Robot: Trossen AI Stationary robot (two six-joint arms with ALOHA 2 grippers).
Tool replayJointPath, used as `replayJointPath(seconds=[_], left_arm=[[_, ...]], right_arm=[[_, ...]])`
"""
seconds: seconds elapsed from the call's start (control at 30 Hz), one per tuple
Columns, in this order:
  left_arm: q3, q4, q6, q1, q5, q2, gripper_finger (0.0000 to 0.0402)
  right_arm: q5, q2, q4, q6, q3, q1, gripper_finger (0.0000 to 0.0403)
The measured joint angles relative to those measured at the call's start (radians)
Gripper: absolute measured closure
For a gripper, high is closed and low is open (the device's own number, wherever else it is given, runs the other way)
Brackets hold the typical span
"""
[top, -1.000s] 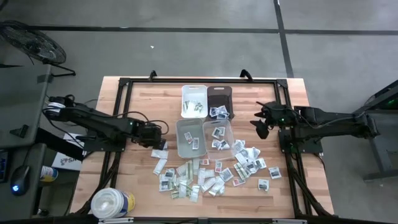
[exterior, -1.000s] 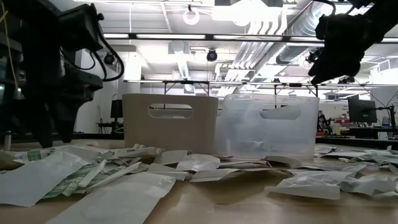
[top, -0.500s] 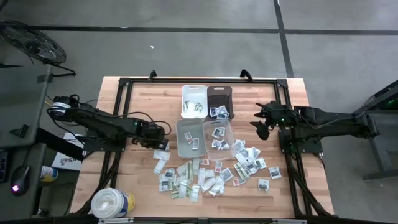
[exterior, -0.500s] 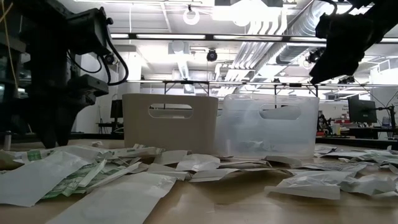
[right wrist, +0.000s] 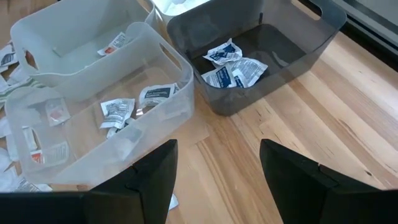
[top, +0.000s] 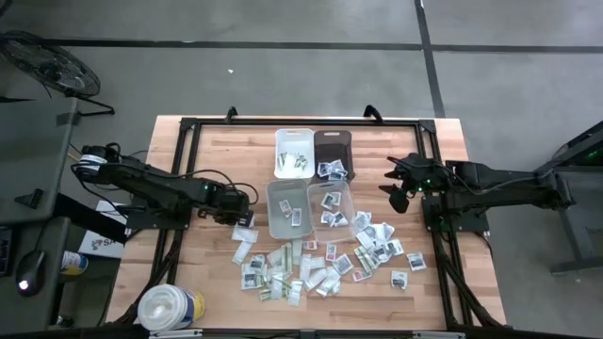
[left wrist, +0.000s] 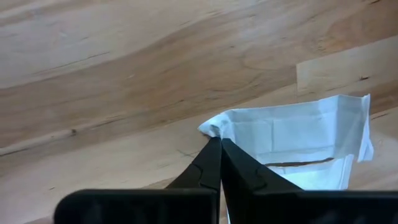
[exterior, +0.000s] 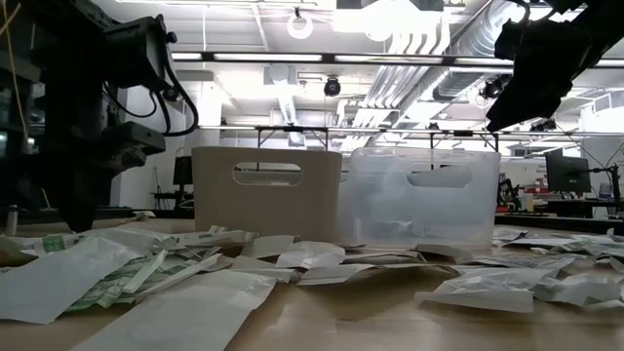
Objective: Pick & Place First Aid Supplies
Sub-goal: Put the green bandage pack into the white bin
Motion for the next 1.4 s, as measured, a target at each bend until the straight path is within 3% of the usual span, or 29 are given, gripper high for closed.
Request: replayJointPath(seconds=[0.33, 0.7, 1.17, 1.4], left_arm=[[0.063, -0.099, 0.14, -0.002, -0.078, -0.085, 0.0401], [0.154, -0.128, 0.173, -0.002, -0.214, -0.173, 0.0401], [0.343, -0.12, 0.224, 0.004, -0.601, -0.16, 0.0401], [0.364, -0.024, 0.308, 0.087, -0.604, -0.119, 0.0401]], right_arm=[[0.0, 0.0, 0.0, -0.01, 0.0, 0.0, 0.0181], [0.0, 0.0, 0.0, -0.026, 0.0, 0.0, 0.0181], [-0.003, 0.0, 0.002, -0.026, 0.0, 0.0, 0.0181], [0.001, 0.0, 0.007, -0.026, 0.0, 0.0, 0.0181]])
